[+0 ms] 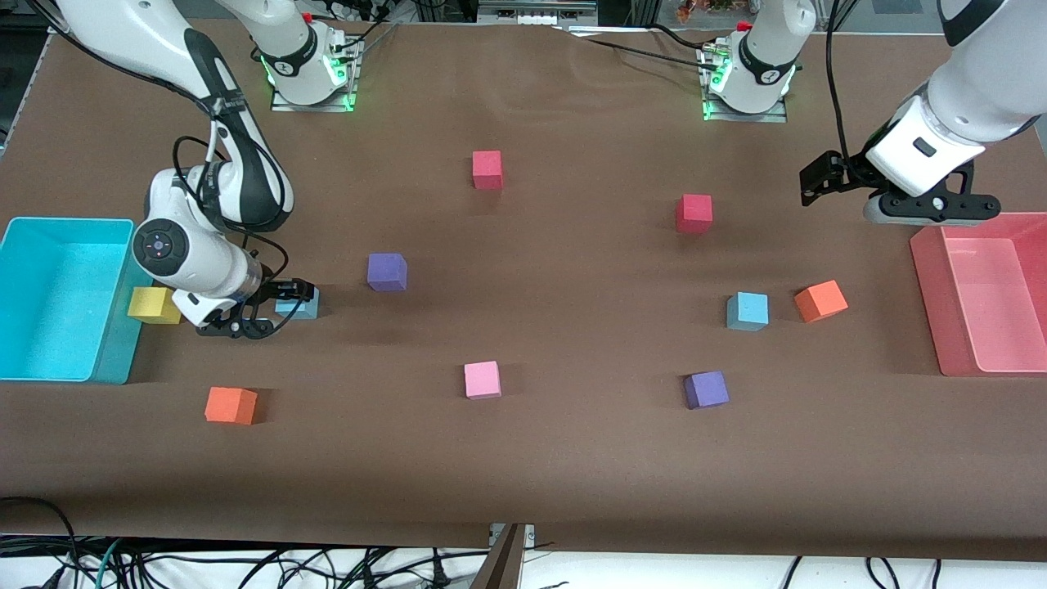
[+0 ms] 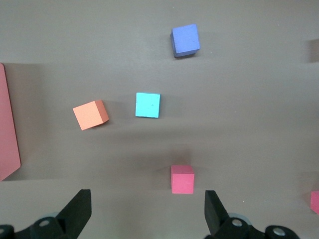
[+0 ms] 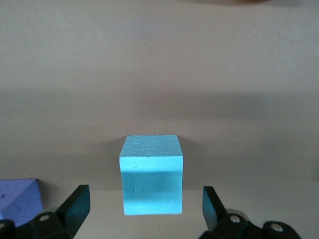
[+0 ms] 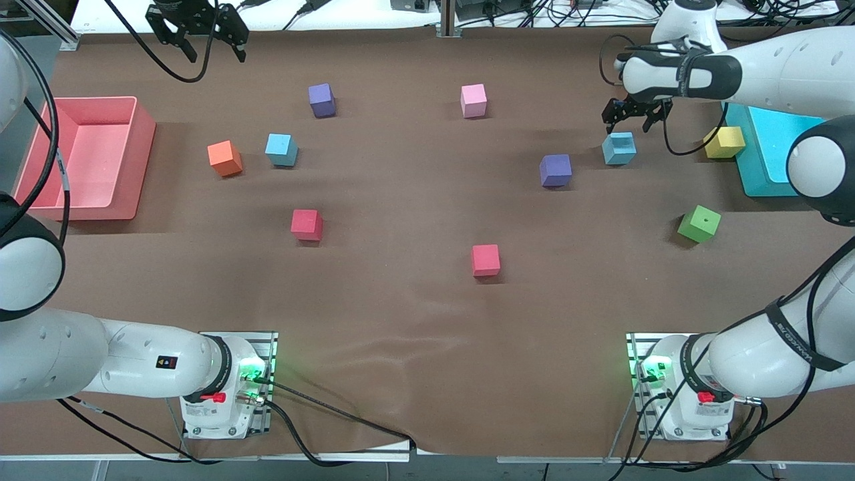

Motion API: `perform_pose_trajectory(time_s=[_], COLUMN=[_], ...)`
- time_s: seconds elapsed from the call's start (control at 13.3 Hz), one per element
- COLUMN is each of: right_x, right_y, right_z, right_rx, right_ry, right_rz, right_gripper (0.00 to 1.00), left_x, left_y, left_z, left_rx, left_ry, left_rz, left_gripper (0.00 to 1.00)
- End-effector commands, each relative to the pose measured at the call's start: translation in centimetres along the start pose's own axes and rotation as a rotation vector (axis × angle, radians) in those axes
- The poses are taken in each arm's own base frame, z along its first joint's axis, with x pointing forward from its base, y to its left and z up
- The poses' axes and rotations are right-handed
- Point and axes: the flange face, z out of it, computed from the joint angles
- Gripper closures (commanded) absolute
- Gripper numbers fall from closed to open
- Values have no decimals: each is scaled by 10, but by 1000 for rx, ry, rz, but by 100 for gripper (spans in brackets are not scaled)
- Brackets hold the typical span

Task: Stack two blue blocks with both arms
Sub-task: 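Close the right gripper on the cyan cube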

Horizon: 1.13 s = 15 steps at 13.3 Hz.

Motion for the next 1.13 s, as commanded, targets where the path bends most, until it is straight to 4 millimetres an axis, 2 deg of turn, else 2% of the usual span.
perform_pose_trajectory(time_s=[0.0, 0.23, 0.53, 0.6, 0.68, 0.75, 0.83, 1.05], right_x=[2, 4, 3, 3, 2, 2, 3, 13], right_y=[1, 3, 2, 2, 2, -1, -2, -2], right_z=[22, 30, 38, 38, 38, 39, 38, 22], right_rx=[1, 1, 1, 1, 1, 0, -1, -1], right_ry=[-4, -9, -21, -23, -26, -30, -30, -14], right_rz=[-19, -88, -95, -97, -98, -101, -103, -108], right_gripper=[0, 0, 2, 10, 35, 80, 100, 100], left_x=[0, 0, 0, 0, -1, -1, 0, 0], left_y=[3, 6, 6, 6, 6, 6, 6, 6], left_z=[-7, -7, -7, -6, -7, -7, -7, -7], left_rx=[-9, -7, -7, -7, -7, -7, -7, -7], left_ry=[-3, -5, -3, -5, -3, -3, -3, -3], left_rz=[12, 18, 18, 18, 18, 20, 20, 20], left_gripper=[0, 0, 0, 0, 0, 0, 0, 0])
